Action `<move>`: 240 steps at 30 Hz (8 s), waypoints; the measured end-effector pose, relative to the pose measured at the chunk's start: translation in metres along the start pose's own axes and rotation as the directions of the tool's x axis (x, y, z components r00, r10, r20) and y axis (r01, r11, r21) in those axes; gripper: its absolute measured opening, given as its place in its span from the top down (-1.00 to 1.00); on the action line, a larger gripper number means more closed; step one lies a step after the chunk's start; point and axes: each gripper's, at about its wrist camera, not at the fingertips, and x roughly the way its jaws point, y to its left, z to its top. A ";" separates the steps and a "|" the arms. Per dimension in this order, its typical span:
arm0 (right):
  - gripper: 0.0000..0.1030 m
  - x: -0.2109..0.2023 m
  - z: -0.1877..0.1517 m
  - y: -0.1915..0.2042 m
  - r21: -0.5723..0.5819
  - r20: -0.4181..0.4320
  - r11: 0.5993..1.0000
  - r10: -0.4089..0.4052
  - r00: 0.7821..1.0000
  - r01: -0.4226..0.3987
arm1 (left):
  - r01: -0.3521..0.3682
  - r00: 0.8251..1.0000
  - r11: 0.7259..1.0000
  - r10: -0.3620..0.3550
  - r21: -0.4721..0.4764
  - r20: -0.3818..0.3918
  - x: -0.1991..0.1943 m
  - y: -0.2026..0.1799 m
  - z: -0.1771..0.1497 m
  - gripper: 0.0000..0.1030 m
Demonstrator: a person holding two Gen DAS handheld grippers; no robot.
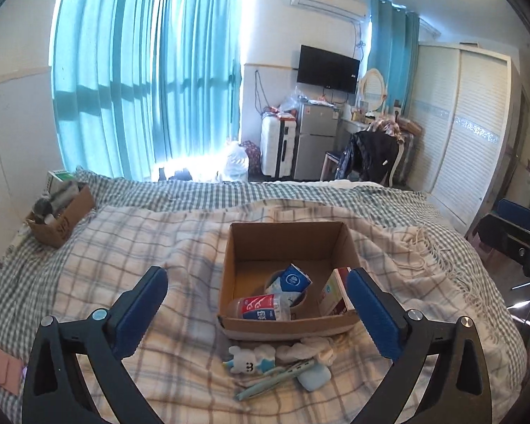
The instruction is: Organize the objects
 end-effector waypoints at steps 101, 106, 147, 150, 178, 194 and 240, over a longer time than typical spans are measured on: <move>0.04 0.124 -0.182 0.000 0.079 -0.359 0.997 0.047 0.932 -0.020 | 0.189 0.894 0.967 -0.098 0.171 -0.437 0.115 -0.064 -0.181 0.83; 0.04 0.099 -0.175 0.005 0.066 -0.314 0.998 0.040 0.948 -0.020 | 0.202 0.917 0.972 -0.145 0.118 -0.372 0.083 -0.058 -0.171 0.83; 0.04 0.170 0.013 0.009 -0.032 -0.109 0.999 0.030 0.994 -0.034 | 0.162 0.981 0.986 -0.158 0.025 -0.115 0.136 -0.016 0.016 0.83; 0.04 0.199 0.015 0.001 0.007 -0.127 1.000 0.026 0.992 -0.025 | 0.161 0.977 0.987 -0.157 0.016 -0.145 0.163 -0.019 0.009 0.83; -0.09 0.267 -0.024 -0.022 0.100 -0.223 0.994 0.057 0.973 -0.035 | 0.111 0.956 0.994 -0.103 0.014 -0.274 0.210 -0.016 -0.032 0.78; -0.52 0.075 0.018 -0.016 0.053 -0.063 0.998 -0.034 0.997 0.038 | -0.018 0.998 0.997 0.022 0.074 -0.052 0.046 -0.023 0.008 -0.58; -0.95 0.152 -0.163 0.008 0.064 -0.305 0.997 -0.011 0.952 0.032 | -0.174 0.931 0.983 0.185 0.062 -0.314 0.122 -0.003 -0.141 -1.00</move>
